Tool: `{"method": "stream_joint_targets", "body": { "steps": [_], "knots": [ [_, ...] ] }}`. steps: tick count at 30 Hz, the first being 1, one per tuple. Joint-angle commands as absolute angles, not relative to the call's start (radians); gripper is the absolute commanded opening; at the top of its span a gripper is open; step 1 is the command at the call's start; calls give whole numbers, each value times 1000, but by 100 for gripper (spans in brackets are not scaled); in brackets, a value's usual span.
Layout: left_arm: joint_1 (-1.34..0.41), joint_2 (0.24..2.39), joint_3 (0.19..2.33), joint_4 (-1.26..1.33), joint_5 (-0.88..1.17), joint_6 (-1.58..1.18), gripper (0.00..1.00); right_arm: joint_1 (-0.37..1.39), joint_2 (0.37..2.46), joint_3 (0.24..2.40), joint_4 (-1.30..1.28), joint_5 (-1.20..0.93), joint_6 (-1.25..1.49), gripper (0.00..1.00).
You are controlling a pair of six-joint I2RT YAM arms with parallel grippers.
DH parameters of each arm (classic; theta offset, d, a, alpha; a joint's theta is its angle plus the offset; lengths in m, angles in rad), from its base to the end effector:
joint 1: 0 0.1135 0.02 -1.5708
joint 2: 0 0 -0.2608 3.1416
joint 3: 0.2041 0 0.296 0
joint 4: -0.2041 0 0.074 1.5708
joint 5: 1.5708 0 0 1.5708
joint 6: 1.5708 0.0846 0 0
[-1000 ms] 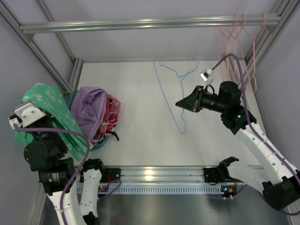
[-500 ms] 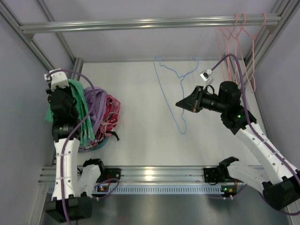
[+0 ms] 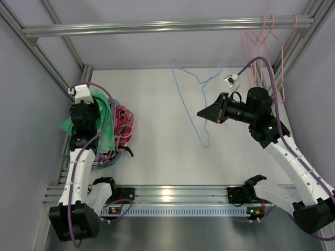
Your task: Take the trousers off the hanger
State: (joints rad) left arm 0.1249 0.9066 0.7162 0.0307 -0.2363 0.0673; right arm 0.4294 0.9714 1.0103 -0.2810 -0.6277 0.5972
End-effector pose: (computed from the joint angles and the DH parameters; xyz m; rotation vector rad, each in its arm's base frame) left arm 0.3046 0.0582 0.2981 -0.2246 1.7238 0.3457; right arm 0.2507 0.1694 0.3659 -0.3223 1.9358 1.2692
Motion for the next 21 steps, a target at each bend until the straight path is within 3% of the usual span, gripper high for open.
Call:
{"method": "stream_joint_targets", "body": {
  "steps": [1,3,4,8,11,15,21],
  "knots": [
    [121,862,701,-103,-124,6,13,425,977,1072,-265,-626,563,0],
    [120,829,710,-148,-81,5,21,426,980,1083,-265,-627,563,0],
    [117,818,728,-165,-74,5,33,426,982,1086,-267,-629,563,0],
    [117,759,799,-262,-55,3,51,426,980,1112,-278,-626,554,0],
    [117,746,879,-356,-48,3,59,425,973,1121,-290,-624,549,0],
    [117,721,963,-472,-29,-58,78,425,953,1124,-313,-608,538,0],
    [117,660,1061,-574,60,-89,95,426,908,1163,-426,-523,480,0]
  ]
}}
